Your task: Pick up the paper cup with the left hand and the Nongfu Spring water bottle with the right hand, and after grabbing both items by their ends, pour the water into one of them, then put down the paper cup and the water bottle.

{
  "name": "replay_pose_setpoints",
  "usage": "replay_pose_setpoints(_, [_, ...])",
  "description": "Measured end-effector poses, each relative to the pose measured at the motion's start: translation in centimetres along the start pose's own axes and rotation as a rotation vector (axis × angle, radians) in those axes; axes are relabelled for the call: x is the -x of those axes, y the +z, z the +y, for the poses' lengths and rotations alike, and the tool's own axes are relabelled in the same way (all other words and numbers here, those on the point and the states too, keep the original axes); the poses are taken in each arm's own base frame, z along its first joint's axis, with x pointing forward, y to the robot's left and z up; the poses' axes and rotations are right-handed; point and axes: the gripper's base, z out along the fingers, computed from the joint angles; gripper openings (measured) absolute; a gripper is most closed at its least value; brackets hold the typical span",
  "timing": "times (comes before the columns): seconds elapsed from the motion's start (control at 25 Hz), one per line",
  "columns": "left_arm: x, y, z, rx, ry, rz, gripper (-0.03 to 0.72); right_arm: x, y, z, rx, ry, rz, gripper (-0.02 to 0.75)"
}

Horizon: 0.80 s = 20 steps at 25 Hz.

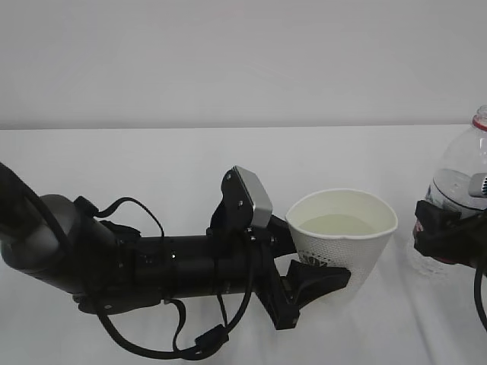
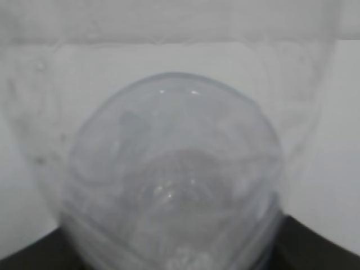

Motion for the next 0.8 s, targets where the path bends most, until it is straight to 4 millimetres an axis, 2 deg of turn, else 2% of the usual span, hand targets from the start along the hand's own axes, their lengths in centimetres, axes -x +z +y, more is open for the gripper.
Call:
replay_pose_setpoints(0.16, [0.00, 0.00, 0.00, 0.000, 0.000, 0.000, 0.475, 0.00, 0.00, 0.00, 0.000, 0.000, 0.000, 0.398])
replay_pose_setpoints(0.44, [0.00, 0.00, 0.00, 0.000, 0.000, 0.000, 0.474, 0.00, 0.00, 0.00, 0.000, 0.000, 0.000, 0.482])
replay_pose_setpoints(0.8, [0.01, 0.00, 0.01, 0.001, -0.001, -0.001, 0.474, 0.00, 0.00, 0.00, 0.000, 0.000, 0.000, 0.515])
